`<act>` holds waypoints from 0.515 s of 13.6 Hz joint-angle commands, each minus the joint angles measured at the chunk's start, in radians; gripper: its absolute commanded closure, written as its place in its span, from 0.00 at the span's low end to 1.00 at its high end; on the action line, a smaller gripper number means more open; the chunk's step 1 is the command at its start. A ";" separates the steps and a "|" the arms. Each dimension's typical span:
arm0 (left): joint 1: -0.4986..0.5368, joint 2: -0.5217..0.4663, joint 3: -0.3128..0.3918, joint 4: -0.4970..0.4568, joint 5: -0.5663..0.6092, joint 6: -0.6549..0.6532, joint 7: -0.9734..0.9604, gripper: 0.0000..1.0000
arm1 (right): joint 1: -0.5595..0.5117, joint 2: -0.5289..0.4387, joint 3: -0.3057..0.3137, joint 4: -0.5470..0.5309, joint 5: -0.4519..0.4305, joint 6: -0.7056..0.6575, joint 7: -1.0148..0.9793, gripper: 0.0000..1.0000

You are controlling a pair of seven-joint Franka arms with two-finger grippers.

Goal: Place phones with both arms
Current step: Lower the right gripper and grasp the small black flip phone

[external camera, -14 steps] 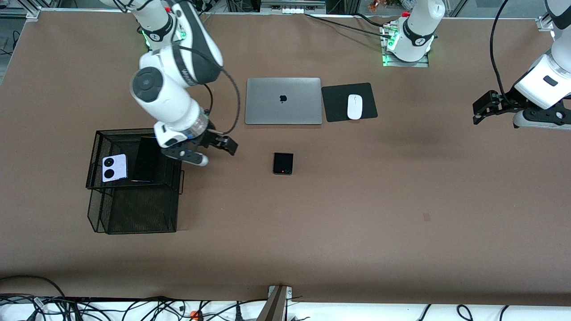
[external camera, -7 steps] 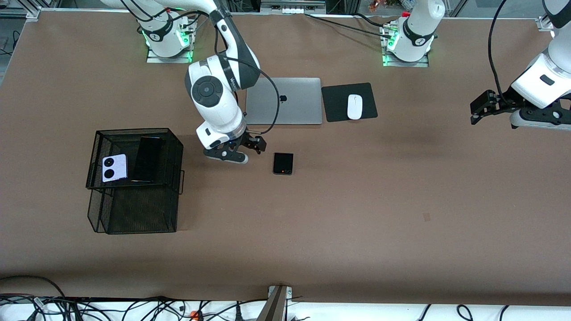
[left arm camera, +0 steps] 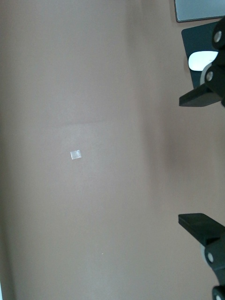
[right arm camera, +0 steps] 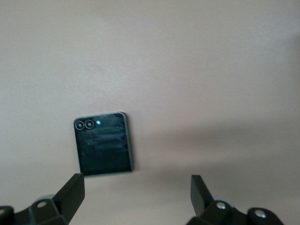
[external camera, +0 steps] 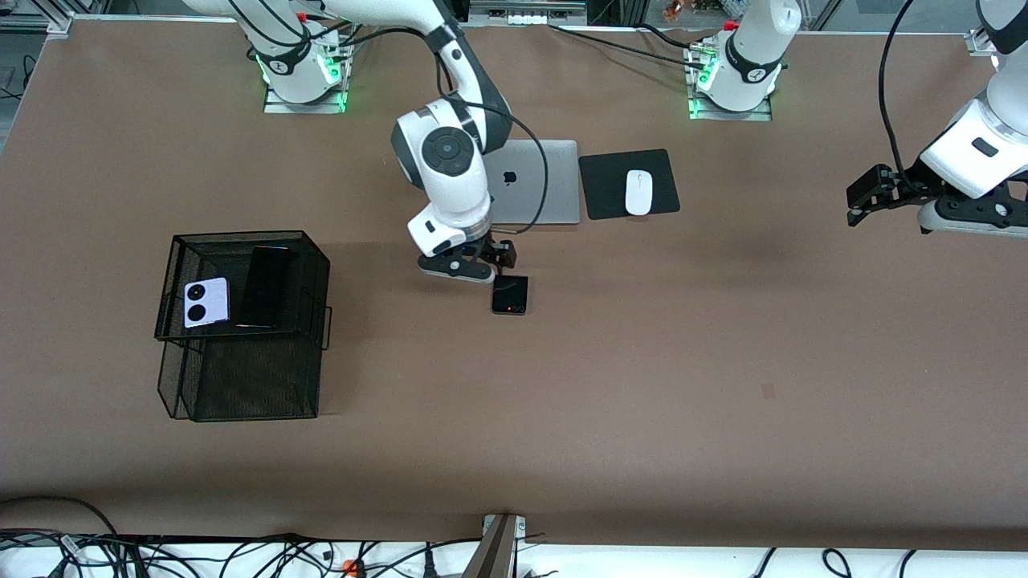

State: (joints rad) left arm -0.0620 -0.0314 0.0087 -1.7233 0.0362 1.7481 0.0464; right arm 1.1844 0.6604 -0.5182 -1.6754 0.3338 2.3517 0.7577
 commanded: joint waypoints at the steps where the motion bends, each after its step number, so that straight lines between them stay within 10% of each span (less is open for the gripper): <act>1: 0.002 0.013 0.002 0.028 -0.021 -0.013 0.021 0.00 | -0.009 0.174 -0.005 0.201 -0.012 -0.009 0.087 0.00; 7: 0.001 0.013 0.002 0.028 -0.022 -0.012 0.021 0.00 | -0.026 0.289 0.019 0.315 0.011 -0.005 0.100 0.00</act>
State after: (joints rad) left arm -0.0620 -0.0312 0.0088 -1.7227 0.0362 1.7481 0.0464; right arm 1.1704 0.9237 -0.5176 -1.4145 0.3372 2.3546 0.8393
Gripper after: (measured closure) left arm 0.000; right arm 0.000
